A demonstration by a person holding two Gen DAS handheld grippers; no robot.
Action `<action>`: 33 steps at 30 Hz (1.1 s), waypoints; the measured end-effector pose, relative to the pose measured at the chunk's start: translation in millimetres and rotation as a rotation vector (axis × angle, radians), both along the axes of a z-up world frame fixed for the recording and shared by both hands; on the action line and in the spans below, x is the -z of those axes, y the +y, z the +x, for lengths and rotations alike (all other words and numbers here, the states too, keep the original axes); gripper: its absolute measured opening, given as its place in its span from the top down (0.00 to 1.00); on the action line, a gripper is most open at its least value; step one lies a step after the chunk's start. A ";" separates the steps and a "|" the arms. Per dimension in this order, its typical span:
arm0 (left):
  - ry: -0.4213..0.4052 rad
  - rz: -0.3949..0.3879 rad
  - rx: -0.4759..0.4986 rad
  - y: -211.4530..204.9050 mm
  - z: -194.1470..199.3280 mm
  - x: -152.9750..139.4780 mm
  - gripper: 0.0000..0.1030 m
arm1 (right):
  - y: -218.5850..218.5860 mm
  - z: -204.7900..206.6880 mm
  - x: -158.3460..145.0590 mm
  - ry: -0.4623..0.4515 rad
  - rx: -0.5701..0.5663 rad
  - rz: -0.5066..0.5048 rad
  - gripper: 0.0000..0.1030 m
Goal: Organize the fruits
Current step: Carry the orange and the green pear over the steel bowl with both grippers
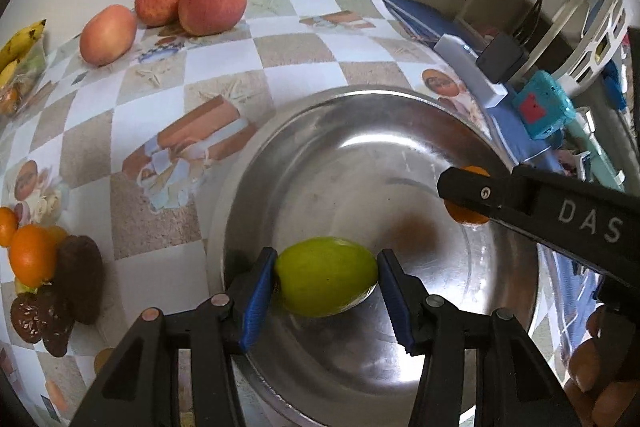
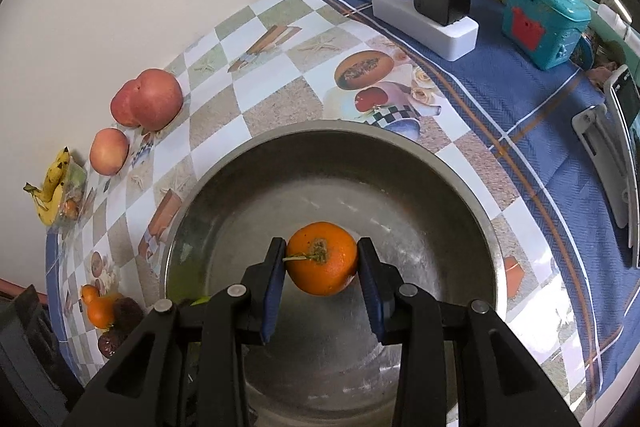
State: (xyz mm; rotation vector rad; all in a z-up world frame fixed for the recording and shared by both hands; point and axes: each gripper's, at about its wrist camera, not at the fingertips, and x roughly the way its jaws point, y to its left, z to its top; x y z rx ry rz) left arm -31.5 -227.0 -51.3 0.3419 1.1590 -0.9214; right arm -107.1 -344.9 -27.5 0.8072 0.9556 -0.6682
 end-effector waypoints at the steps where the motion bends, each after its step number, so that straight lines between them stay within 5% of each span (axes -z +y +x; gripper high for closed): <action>1: -0.012 0.007 0.004 -0.3 -0.2 0.2 0.47 | 0.5 1.8 0.3 -0.001 -0.007 0.001 0.64; 15: -0.044 0.008 -0.111 22.4 39.0 -1.4 0.47 | 28.5 32.9 16.3 0.032 -0.170 0.014 0.64; 33: -0.097 0.028 -0.088 19.5 33.7 0.3 0.47 | 30.1 39.0 25.9 0.060 -0.190 0.017 0.63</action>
